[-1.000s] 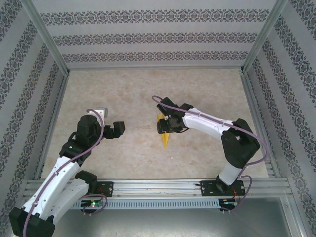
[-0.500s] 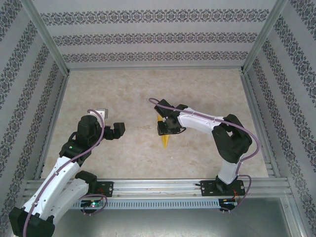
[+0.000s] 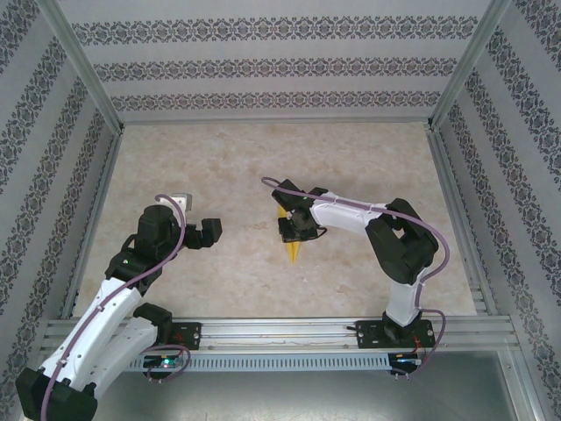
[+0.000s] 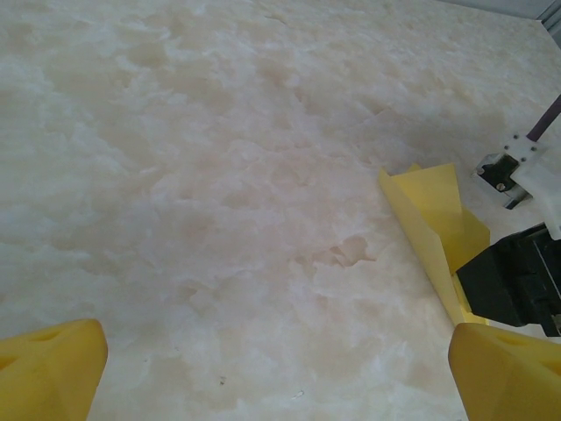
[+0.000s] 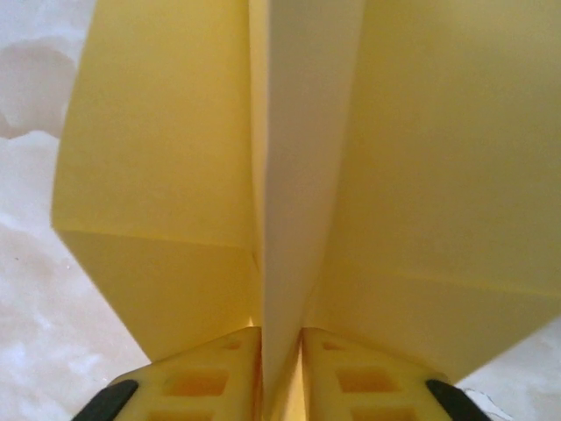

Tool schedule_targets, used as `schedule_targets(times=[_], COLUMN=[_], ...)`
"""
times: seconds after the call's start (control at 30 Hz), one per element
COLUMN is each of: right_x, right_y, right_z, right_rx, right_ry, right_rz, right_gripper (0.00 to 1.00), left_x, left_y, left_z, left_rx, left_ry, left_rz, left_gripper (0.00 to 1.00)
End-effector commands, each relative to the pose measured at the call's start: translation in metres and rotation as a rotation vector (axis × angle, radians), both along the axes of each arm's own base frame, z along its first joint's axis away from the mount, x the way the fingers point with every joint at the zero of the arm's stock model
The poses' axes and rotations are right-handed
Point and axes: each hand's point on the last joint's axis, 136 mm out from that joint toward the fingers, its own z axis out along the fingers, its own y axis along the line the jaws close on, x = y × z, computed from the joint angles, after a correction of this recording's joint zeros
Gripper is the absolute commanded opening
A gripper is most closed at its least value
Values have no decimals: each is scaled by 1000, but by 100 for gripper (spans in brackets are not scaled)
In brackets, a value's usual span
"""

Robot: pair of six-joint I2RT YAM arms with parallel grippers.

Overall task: Fold a paper plane with a square sheet of paper (fold left side to right side)
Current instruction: Pick up the paper plane at the center of the table, then place the paper plane at the center of the table.

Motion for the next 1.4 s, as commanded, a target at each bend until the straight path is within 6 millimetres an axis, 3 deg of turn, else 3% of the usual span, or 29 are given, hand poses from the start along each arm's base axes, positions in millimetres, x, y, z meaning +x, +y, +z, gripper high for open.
schedule_targets(times=[0.0,0.27,0.63,1.0,1.37], right_x=[2,12,58,115,140], right_y=[8,4,-1,-5,0], right_z=[2,22,50,44,21], right_rx=[20,24,50,0,-42], right_ry=[-3,-65,-122,-90,-41], right_rz=[-7,-37,-81,-102,-87], right_gripper=[15,1,0,0,0], left_x=[-1,-2,-5,-7,-5], left_y=[8,6,-4,-6,-9], left_z=[-4,0,18,18,13], left_rx=[34,28,10,15,19], left_ry=[7,6,-18,-12,6], left_rz=[17,6,-60,-83,-95], left_gripper=[100,100,100,100,100])
